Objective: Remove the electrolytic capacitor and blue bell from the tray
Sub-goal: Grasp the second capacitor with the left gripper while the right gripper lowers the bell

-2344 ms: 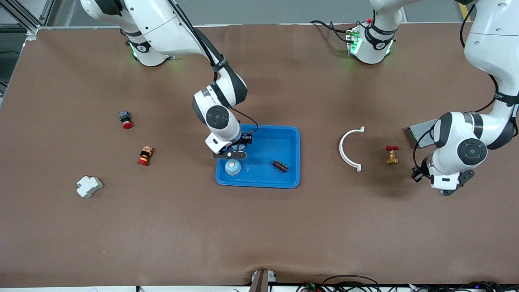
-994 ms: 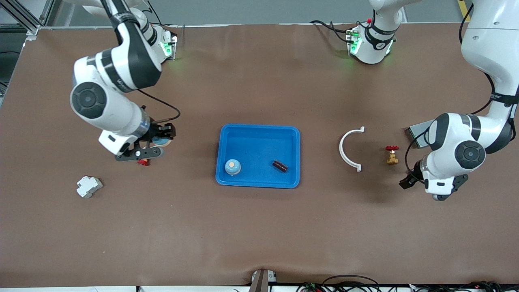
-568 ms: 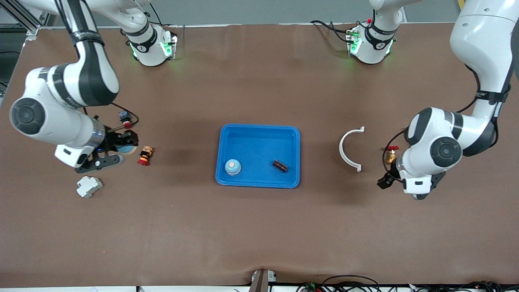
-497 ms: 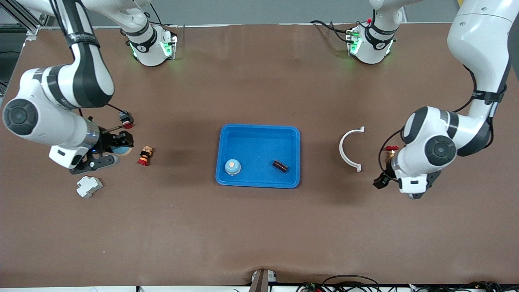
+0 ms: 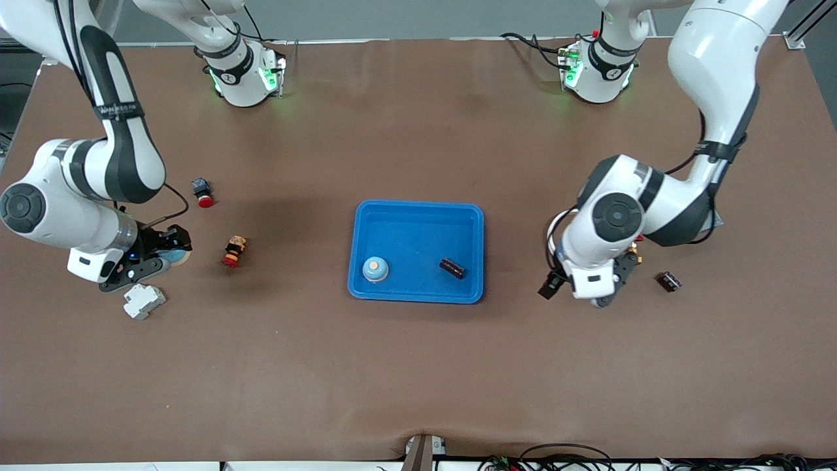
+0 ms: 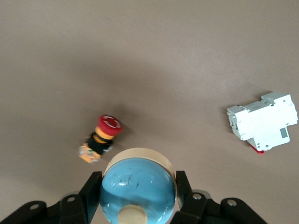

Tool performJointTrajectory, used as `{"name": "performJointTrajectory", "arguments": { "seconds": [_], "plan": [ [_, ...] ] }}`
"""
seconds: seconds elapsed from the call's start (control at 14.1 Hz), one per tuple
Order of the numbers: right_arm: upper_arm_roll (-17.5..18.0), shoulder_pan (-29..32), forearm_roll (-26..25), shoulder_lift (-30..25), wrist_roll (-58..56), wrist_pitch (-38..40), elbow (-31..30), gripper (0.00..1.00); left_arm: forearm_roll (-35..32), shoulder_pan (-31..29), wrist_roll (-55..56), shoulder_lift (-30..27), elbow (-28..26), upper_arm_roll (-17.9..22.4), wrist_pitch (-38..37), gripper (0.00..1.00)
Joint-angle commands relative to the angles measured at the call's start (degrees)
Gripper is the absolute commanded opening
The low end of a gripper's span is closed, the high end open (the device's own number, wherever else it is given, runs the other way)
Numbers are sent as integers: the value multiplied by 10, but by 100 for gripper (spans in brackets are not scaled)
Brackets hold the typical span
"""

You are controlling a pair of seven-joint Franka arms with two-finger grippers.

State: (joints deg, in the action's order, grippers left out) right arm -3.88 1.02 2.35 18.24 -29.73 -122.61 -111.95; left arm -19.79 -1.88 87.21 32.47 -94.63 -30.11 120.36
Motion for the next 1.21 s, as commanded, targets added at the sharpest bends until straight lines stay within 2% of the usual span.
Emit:
{"name": "performJointTrajectory", "arguments": {
  "seconds": [0.0,0.14,0.36,0.71,0.85,0.92,0.99,1.14],
  "plan": [
    [12,22,-7,40,-13,-17,5,2,7,44,59,43,47,5,-7,100],
    [12,22,-8,63,-13,-34,4,2,4,73,103,69,76,8,-6,100],
    [12,23,-7,92,-14,-58,4,3,4,103,123,79,84,15,8,100],
    [12,26,-7,114,-14,-73,4,4,3,141,171,116,85,18,112,100],
    [12,27,-7,116,-14,-73,5,4,3,189,171,122,86,62,129,100],
    [12,27,-8,120,-14,-74,6,5,4,216,171,128,86,88,135,95],
    [12,28,-7,125,-14,-74,9,5,3,240,169,135,95,105,136,86],
    [12,28,-8,131,-14,-87,9,5,3,275,171,155,114,131,136,79]
  ]
}}
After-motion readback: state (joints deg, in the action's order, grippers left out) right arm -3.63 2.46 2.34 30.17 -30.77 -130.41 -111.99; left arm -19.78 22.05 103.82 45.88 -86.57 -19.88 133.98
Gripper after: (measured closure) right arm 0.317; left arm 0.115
